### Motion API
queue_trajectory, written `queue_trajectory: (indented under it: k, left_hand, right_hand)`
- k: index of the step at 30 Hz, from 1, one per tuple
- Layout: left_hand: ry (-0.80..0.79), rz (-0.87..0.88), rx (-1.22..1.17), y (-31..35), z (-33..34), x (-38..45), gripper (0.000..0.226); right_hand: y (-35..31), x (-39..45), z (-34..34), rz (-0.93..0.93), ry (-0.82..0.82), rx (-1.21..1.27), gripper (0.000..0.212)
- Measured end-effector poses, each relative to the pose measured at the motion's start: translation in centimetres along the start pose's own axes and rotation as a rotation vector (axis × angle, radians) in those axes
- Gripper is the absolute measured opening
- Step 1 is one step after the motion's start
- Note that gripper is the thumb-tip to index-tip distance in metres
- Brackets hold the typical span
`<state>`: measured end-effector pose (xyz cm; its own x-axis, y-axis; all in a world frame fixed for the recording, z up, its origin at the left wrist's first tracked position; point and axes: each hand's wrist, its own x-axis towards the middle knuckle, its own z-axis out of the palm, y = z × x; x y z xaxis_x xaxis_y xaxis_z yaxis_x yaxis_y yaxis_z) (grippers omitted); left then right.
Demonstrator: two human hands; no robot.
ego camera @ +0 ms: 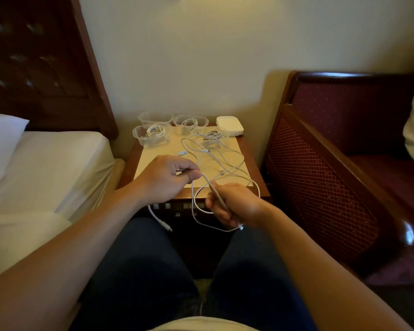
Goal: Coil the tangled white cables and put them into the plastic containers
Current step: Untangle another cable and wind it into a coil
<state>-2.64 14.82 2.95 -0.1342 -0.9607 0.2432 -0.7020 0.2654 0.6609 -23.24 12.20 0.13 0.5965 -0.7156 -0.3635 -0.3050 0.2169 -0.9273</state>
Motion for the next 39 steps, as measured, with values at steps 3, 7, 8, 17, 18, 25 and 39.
queue_trajectory:
  k: [3,7,8,17,18,25,39]
  left_hand:
    - [-0.002,-0.061,-0.154,-0.8,0.8,-0.1,0.012]
    - [0.001,-0.144,-0.303,-1.7,1.8,-0.8,0.016]
    - [0.004,-0.162,-0.325,-1.7,2.0,-1.0,0.016]
    - [-0.211,-0.26,-0.853,0.8,3.4,-3.2,0.039]
    - [-0.206,-0.253,-0.871,0.7,3.6,-3.4,0.044]
    - [-0.001,-0.206,-0.813,0.6,4.6,-3.1,0.026]
    - [-0.098,-0.283,-0.938,1.5,4.6,-3.2,0.027]
  right_hand:
    - [0.3,0.0,0.8,0.008,-0.262,0.459,0.056]
    - [0.5,-0.2,1.0,-0.012,-0.399,0.724,0.049]
    - [0.6,-0.3,1.0,-0.022,-0.408,0.718,0.047]
    - [0.6,-0.8,1.0,-0.131,-0.539,0.815,0.04]
    - [0.5,-1.0,0.8,-0.14,-0.558,0.821,0.04]
    - [0.9,-0.6,1.3,-0.128,-0.566,0.872,0.053]
    - [1.6,-0.8,2.4,-0.108,-0.457,0.885,0.048]
